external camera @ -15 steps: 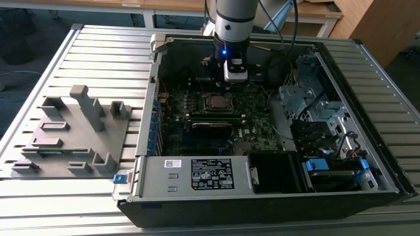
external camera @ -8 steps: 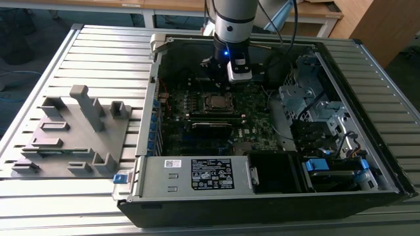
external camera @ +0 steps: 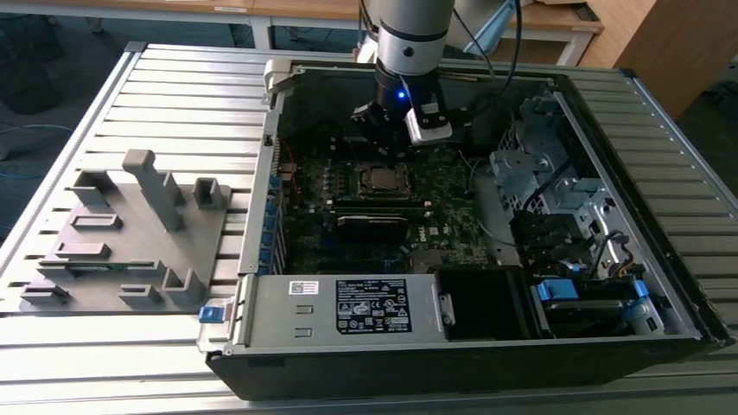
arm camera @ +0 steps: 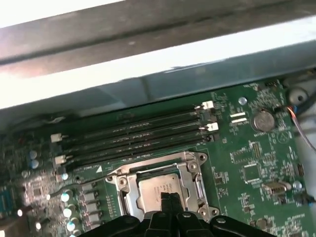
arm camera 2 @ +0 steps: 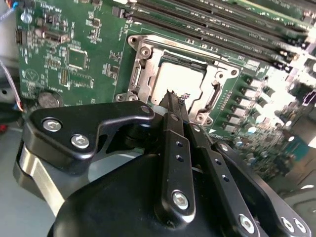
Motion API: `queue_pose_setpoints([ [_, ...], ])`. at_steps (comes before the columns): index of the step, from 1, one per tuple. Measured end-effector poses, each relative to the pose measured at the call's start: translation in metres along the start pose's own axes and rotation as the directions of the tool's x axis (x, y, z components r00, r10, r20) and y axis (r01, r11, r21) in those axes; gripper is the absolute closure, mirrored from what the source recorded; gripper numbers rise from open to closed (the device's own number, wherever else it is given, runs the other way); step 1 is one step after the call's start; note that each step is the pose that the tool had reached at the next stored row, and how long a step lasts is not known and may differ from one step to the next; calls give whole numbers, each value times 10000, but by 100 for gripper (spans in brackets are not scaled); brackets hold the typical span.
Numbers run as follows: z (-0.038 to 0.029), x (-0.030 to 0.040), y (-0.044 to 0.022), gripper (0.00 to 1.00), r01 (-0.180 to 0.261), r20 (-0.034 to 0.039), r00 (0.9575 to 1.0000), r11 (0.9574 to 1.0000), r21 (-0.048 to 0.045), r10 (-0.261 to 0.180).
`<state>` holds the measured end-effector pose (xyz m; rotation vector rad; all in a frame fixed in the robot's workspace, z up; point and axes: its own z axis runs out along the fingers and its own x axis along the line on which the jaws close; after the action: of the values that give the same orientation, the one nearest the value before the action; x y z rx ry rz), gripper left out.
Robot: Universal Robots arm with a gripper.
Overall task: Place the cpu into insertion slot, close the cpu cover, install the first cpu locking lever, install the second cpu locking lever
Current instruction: 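Close the cpu cover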
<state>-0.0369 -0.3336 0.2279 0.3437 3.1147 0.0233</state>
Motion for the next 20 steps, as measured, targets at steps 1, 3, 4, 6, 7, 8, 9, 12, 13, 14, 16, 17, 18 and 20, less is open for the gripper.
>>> queue_pose_setpoints([
  [1, 1, 0, 0, 90, 173, -3, 9999, 9999, -1, -173],
  [3, 4, 0, 0, 90, 511, -8, 9987, 9987, -3, -511],
  [4, 5, 0, 0, 90, 697, -11, 9976, 9976, -4, -697],
  [6, 8, 0, 0, 90, 1038, -16, 9946, 9946, -6, -1038],
  [7, 9, 0, 0, 90, 1203, -19, 9927, 9927, -8, -1203],
  [8, 10, 0, 0, 90, 1354, -21, 9908, 9908, -9, -1354],
  [9, 10, 0, 0, 90, 1437, -22, 9896, 9896, -9, -1437],
  [12, 10, 0, 0, 90, 1445, -22, 9895, 9895, -2, -1445],
  [13, 10, 0, 0, 90, 1445, -22, 9895, 9895, -1, -1445],
  [14, 11, 0, 0, 90, 1445, -21, 9895, 9895, 0, -1445],
  [16, 11, 0, 0, 90, 1487, -22, 9889, 9889, 1, -1487],
  [17, 11, 0, 0, 90, 1578, -23, 9875, 9875, 0, -1578],
  [18, 12, 0, 0, 90, 1698, -25, 9855, 9855, -2, -1698],
  [20, 14, 1, 0, 90, 1958, -29, 9806, 9806, -5, -1958],
])
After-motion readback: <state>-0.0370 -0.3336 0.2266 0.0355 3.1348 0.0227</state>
